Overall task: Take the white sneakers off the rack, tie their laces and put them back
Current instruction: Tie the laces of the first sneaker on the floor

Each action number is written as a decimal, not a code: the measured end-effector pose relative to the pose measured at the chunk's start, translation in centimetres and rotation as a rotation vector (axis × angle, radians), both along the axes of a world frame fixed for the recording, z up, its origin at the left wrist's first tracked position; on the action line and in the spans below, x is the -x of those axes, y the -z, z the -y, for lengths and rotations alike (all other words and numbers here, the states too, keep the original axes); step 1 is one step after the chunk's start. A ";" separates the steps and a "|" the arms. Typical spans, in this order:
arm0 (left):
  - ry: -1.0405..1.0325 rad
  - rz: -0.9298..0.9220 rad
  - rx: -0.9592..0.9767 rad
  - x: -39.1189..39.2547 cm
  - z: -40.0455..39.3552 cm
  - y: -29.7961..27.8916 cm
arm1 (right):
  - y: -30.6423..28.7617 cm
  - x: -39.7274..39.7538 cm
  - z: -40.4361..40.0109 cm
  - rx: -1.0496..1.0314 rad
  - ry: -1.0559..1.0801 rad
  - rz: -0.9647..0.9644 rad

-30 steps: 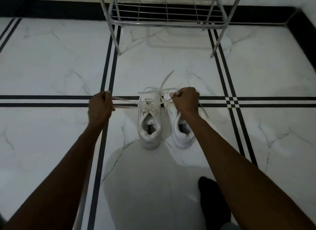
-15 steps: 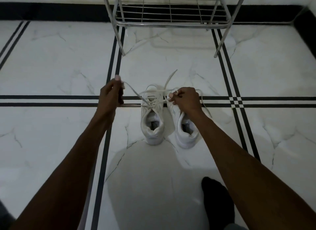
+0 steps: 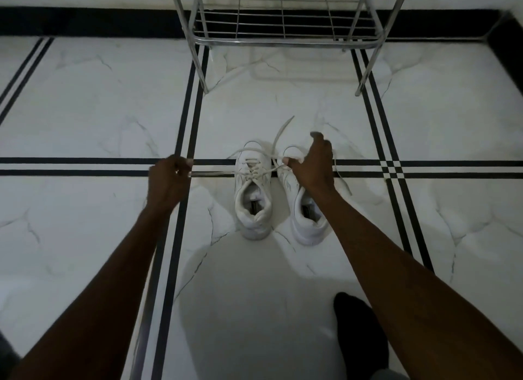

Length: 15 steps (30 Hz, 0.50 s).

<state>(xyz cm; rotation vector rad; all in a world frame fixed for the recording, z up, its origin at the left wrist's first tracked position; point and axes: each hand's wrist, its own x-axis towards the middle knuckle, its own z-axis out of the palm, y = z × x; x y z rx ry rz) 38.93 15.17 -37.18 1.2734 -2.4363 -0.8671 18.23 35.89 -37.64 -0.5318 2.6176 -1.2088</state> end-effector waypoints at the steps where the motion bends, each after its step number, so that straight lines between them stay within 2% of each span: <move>1: 0.056 -0.030 -0.038 0.4 -1.0 0.3 | 0.2 -0.2 0.0 0.028 -0.071 -0.039; 4: 0.220 -0.049 -0.146 2.2 -4.0 1.1 | 1.6 -0.7 0.6 -0.060 -0.402 -0.135; 6: 0.280 -0.037 -0.181 3.1 -5.2 2.3 | 2.1 -1.4 1.0 -0.182 -0.522 -0.110; 8: 0.282 -0.032 -0.185 3.7 -5.8 3.1 | 2.3 -2.1 1.3 -0.263 -0.547 -0.091; 12: 0.202 -0.119 -0.185 3.9 -6.1 3.6 | 2.7 -2.3 1.5 -0.264 -0.548 -0.149; 15: 0.221 0.000 -0.074 3.9 -6.0 3.6 | 2.7 -2.3 1.4 -0.281 -0.575 -0.212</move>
